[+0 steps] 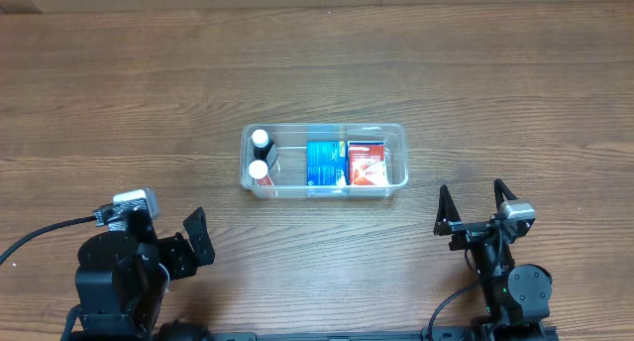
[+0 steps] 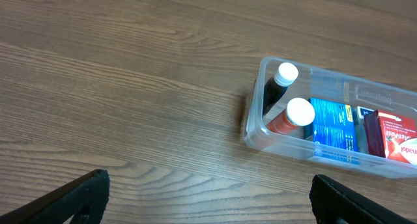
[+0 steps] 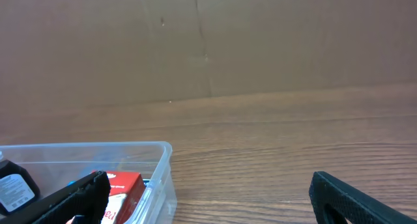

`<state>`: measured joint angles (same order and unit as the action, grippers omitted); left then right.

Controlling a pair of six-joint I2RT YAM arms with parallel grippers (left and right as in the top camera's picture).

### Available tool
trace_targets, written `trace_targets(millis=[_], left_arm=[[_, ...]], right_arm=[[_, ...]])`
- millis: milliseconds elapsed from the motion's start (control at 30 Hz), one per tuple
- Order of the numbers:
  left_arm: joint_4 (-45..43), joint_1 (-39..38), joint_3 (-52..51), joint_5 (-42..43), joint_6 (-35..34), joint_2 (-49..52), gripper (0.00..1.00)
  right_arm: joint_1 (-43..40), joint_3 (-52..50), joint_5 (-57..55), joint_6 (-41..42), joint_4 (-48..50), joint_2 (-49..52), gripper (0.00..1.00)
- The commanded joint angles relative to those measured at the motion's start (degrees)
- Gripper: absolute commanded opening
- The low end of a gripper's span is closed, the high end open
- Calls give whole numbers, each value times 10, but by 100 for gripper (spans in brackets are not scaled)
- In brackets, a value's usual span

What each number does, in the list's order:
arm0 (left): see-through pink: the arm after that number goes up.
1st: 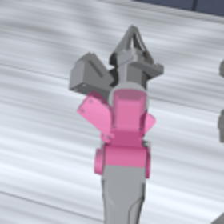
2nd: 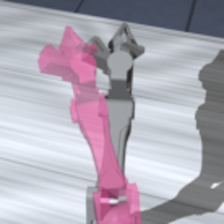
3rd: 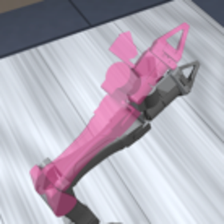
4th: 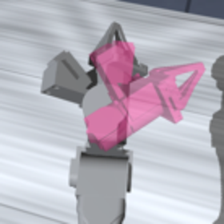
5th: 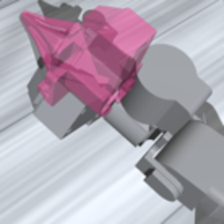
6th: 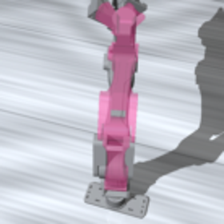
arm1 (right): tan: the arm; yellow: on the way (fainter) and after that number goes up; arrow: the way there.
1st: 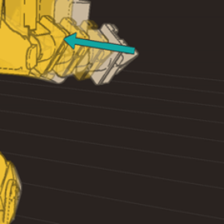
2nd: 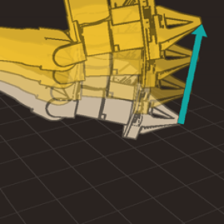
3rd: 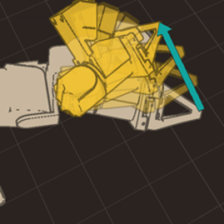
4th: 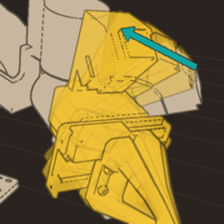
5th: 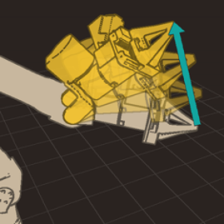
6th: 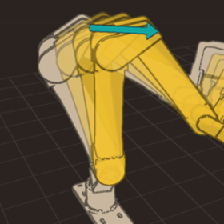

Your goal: Pack container

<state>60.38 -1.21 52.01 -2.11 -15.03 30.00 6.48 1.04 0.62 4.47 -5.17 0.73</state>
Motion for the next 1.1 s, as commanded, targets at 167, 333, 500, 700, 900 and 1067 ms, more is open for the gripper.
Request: trace_targets(millis=[167,333,500,700,900,1067], left_arm=[[-2,-3,-3,5,-8,-4,100],[-2,-3,-3,4,-8,-4,100],[15,-3,-8,-40,3,-17,100],[-86,-3,-169,-47,3,-145,100],[-341,-3,-370,-41,4,-266,100],[-617,-3,-498,-37,50,-295,100]], right_arm=[[3,-6,-5,0,4,-6,100],[3,-6,-5,0,3,-6,100],[3,-6,-5,0,3,-6,100],[3,-6,-5,0,3,-6,100],[3,-6,-5,0,3,-6,100],[3,-6,-5,0,3,-6,100]])
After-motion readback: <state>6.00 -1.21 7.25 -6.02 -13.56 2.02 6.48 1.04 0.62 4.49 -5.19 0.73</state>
